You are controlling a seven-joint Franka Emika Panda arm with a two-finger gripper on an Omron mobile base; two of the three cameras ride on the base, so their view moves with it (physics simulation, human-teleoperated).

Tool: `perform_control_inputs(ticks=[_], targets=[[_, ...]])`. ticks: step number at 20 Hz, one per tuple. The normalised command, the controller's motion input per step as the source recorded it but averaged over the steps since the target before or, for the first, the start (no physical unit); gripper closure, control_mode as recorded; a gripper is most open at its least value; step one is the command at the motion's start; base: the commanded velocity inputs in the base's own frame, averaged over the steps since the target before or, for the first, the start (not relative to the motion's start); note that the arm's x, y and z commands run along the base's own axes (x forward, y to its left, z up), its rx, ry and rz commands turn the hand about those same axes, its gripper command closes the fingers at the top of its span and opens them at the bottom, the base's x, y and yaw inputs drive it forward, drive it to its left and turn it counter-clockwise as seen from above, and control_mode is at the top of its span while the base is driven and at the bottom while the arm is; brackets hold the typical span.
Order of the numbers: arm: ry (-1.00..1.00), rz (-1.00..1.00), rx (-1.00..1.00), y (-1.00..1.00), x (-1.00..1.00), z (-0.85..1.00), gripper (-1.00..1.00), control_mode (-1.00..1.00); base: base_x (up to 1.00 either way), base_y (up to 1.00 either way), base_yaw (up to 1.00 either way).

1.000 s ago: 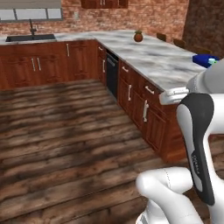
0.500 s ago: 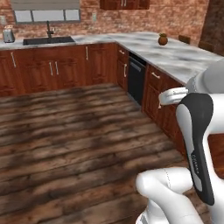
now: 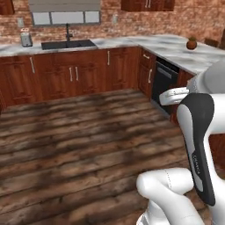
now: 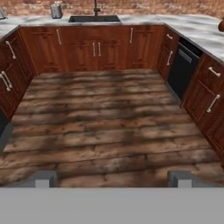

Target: There is a tray on the dining counter. Grab the cup, mug, and pitcher and place them on the tray. The pitcher may be placed next to the tray if it cannot fit the tray.

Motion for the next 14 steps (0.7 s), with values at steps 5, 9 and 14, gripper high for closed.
perform_control_inputs(ticks=[5, 9, 14], targets=[[0.00, 0.00, 0.00, 0.00, 0.00, 0.00, -1.00, 1.00, 1.00, 0.46, 0.01], [0.00, 0.00, 0.00, 0.00, 0.00, 0.00, -1.00, 1.00, 1.00, 0.00, 0.00], [0.00, 0.00, 0.00, 0.00, 0.00, 0.00, -1.00, 1.00, 1.00, 0.00, 0.02]])
